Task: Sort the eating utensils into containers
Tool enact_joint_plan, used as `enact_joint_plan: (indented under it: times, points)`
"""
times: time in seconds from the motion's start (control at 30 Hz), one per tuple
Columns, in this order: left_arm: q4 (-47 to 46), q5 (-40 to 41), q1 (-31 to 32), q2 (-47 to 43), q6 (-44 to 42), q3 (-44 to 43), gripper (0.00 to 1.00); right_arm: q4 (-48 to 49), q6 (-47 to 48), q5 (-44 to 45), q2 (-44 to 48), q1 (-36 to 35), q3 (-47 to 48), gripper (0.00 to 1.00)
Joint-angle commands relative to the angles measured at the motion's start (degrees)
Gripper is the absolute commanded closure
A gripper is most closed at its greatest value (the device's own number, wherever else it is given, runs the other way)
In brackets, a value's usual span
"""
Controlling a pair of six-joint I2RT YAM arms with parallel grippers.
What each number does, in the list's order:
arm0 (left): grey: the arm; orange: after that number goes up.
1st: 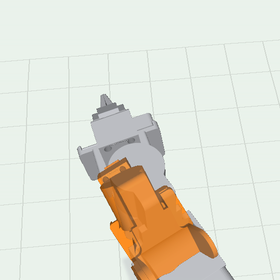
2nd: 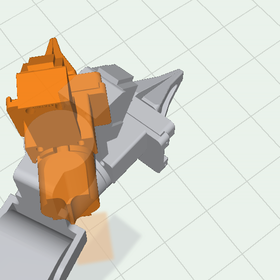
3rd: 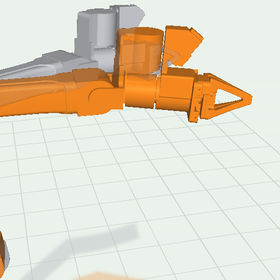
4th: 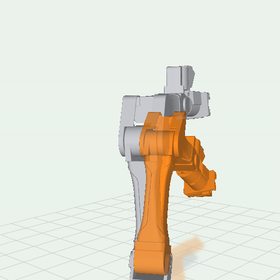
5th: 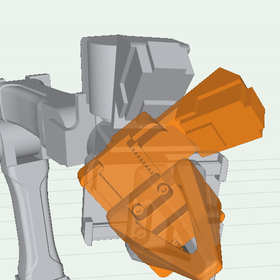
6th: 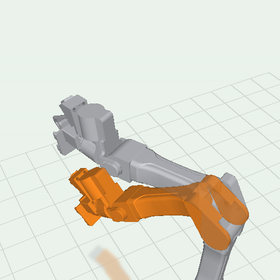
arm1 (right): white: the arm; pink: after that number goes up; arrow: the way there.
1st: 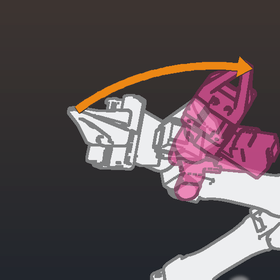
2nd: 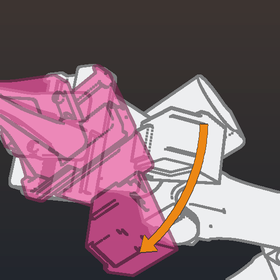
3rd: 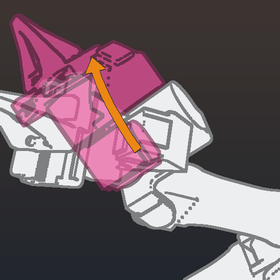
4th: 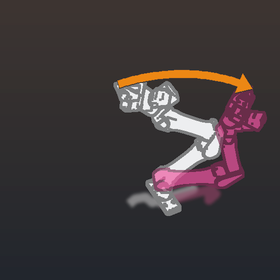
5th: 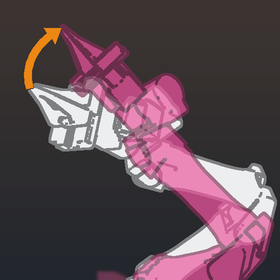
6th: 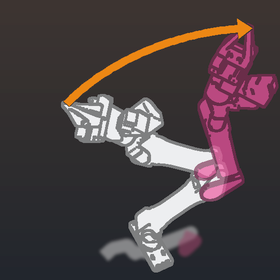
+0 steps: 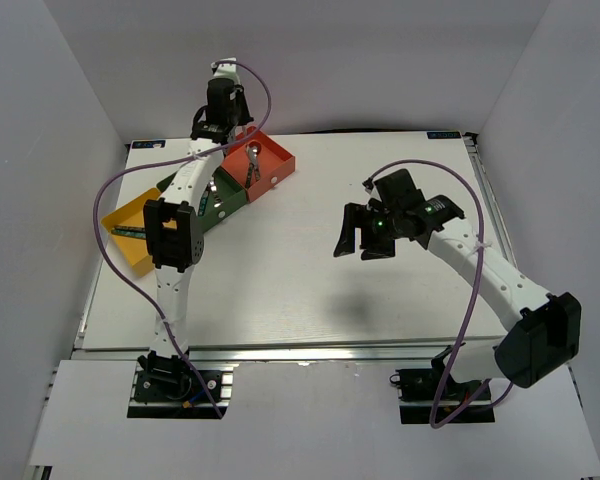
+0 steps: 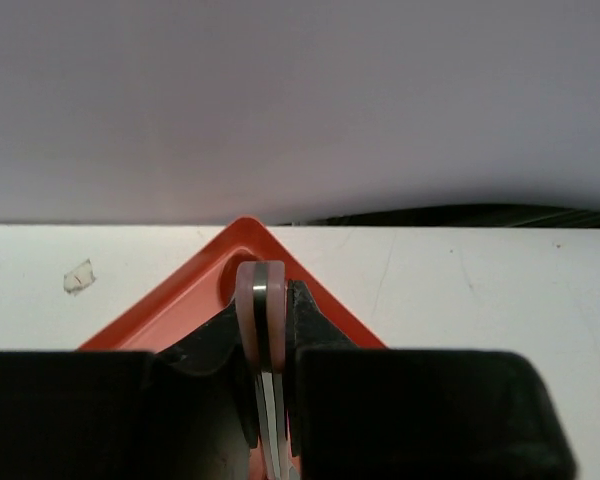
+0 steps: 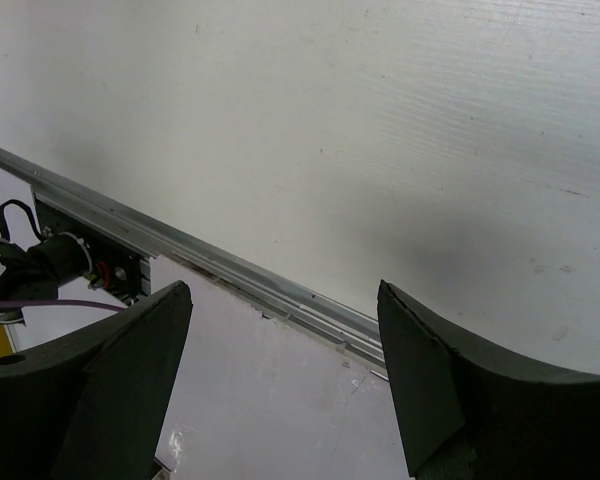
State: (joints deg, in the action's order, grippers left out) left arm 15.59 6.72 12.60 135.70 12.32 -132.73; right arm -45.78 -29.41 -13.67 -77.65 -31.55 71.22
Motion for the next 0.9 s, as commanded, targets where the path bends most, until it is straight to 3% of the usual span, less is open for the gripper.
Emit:
enact_joint_plan:
  times: [0.0, 0.23, 0.37, 0.5, 0.53, 0.63, 0.87]
  points:
    - [-4.7, -1.62, -0.56, 0.97, -2.02, -1.75, 1.0, 0.16, 0.41, -1.18, -1.19, 0.0, 0.41, 0.2]
    - [-5.75, -1.98, -0.65, 2.81, -7.3, 0.63, 0.98, 0.6, -0.03, -1.53, -4.44, 0.08, 3.13, 0.2]
    - [-5.93, -2.41, -0.65, 3.78, -8.97, 1.15, 0.9, 0.34, -0.38, -1.8, -5.41, 0.0, 3.14, 0.2]
    - [-6.1, -2.33, -0.65, 4.22, -8.54, 0.89, 0.6, 0.6, -1.0, -2.5, -6.02, 0.0, 3.13, 0.2]
    - [-6.45, -2.5, -0.65, 4.14, -8.1, 0.8, 0.44, 0.52, -1.0, -2.5, -6.2, 0.0, 3.66, 0.2]
    - [-7.33, -3.2, -0.65, 3.52, -6.08, -0.25, 0.22, 0.08, -1.0, -2.41, -7.51, 0.0, 5.5, 0.2]
    - [-3.83, -0.84, -0.73, -3.23, -3.62, -3.07, 0.02, -1.24, 0.66, 0.22, -8.92, 0.0, 10.5, 0.2]
